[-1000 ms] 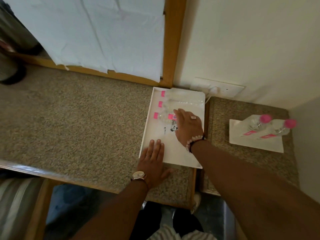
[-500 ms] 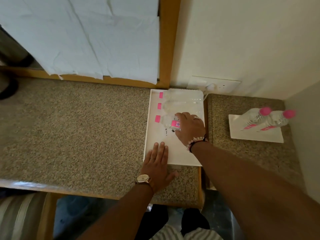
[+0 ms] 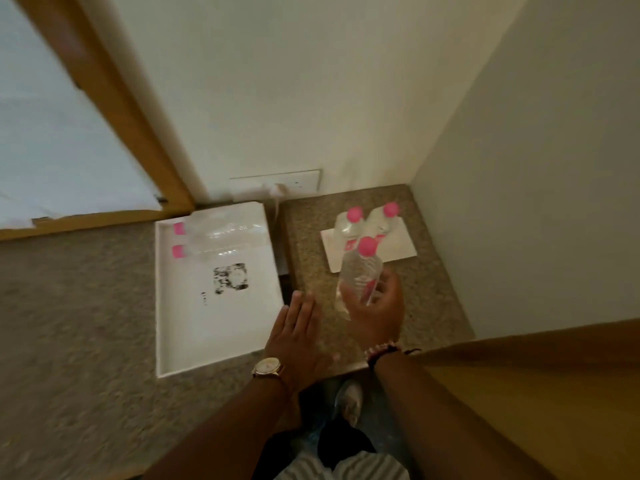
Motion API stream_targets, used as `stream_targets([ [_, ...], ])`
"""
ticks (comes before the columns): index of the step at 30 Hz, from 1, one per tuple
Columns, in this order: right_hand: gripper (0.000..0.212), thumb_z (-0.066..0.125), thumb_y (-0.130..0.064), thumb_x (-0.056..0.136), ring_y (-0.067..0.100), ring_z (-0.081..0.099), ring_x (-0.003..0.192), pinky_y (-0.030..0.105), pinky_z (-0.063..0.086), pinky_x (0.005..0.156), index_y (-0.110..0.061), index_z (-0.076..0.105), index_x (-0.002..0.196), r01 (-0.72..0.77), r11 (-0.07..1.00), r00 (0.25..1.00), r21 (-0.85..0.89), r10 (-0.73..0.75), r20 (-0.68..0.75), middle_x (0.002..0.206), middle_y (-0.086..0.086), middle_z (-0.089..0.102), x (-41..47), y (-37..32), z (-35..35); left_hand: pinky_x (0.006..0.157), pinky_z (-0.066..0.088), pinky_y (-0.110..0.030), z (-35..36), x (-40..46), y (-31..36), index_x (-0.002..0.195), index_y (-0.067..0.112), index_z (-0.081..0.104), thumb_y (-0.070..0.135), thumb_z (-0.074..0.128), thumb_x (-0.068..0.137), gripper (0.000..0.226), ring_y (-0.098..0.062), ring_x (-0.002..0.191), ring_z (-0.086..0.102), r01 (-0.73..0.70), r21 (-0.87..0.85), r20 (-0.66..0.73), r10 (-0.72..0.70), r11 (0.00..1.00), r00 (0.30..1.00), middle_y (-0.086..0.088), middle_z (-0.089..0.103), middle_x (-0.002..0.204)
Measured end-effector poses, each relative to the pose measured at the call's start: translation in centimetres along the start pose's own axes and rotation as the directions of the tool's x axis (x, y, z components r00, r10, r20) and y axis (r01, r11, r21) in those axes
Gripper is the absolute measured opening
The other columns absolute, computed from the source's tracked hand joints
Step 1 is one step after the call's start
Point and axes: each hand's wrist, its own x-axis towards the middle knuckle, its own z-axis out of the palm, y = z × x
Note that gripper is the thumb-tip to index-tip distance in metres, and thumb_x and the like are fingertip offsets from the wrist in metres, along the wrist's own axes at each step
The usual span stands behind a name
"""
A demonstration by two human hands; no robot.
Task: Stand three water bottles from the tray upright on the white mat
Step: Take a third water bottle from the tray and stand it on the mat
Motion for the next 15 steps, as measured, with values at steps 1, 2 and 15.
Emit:
stream_targets([
  [1, 0.060, 0.092, -0.039, 0.072, 0.014, 0.069, 0.097, 0.045, 0.062, 0.080, -0.029, 0.061, 0.123, -0.041, 0.999, 0.998, -0.007, 0.041, -0.037, 0.112, -0.004, 0.070, 1.2, 1.0, -1.6, 0.125, 0.001, -0.051, 0.4, 1.2, 1.2, 0.161, 0.012, -0.002, 0.074, 0.040, 0.091, 0.103, -0.033, 0.154, -0.015, 0.012, -0.010, 0.020, -0.012, 1.000, 1.000, -0.013, -0.003, 0.170],
  [2, 0.061, 0.093, -0.034, 0.073, 0.018, 0.069, 0.098, 0.046, 0.062, 0.081, -0.026, 0.061, 0.124, -0.070, 0.997, 0.995, -0.014, 0.069, -0.068, 0.113, -0.002, 0.070, 2.5, 2.0, -3.0, 0.124, -0.007, -0.048, 1.0, 2.4, 2.4, 0.160, 0.013, -0.007, 0.076, 0.037, 0.090, 0.104, -0.033, 0.153, -0.018, 0.040, -0.019, 0.039, -0.039, 0.999, 0.998, -0.013, -0.005, 0.170],
  [15, 0.063, 0.092, -0.025, 0.076, -0.019, 0.062, 0.088, 0.009, 0.053, 0.074, -0.016, 0.061, 0.130, -0.031, 0.997, 0.990, 0.076, 0.041, -0.135, 0.112, -0.006, 0.072, 18.9, 8.2, -4.4, 0.124, -0.003, -0.054, 7.7, 11.4, 6.5, 0.159, 0.009, -0.015, 0.082, 0.029, 0.088, 0.110, -0.033, 0.152, -0.023, 0.333, -0.117, 0.014, -0.334, 0.935, 0.942, -0.014, -0.021, 0.166],
])
